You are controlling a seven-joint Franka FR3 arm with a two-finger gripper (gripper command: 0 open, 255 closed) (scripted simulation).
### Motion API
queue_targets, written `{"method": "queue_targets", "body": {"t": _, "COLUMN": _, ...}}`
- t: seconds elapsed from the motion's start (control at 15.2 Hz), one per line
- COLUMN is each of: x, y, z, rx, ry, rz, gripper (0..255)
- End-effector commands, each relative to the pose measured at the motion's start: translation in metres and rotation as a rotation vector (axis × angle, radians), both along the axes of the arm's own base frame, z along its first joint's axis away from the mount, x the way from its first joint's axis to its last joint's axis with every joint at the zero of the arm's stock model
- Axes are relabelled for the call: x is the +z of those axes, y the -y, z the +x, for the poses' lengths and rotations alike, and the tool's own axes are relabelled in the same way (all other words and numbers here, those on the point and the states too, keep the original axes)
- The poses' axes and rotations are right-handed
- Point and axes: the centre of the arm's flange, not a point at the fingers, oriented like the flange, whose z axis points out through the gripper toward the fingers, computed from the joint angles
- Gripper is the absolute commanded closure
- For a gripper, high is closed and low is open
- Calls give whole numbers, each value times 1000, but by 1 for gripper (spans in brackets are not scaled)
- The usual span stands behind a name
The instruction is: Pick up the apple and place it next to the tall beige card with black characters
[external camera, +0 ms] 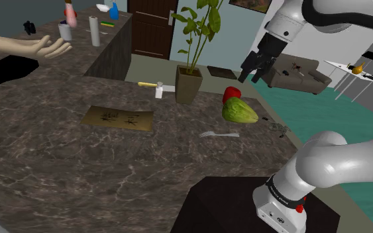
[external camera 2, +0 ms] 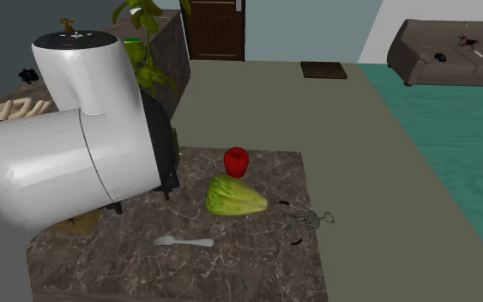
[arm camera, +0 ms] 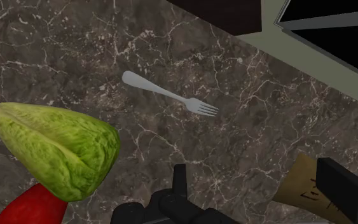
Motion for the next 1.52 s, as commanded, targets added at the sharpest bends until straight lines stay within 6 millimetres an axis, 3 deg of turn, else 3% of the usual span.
{"method": "queue_targets", "body": {"t": 0.0, "x": 0, "y": 0, "z": 0, "rx": 0, "ry": 0, "rz": 0, "gripper": 0}}
{"method": "queue_targets", "body": {"t": 1.45, "x": -101, "y": 230, "z": 148, "rx": 49, "ry": -98, "rz": -52, "gripper": 0}}
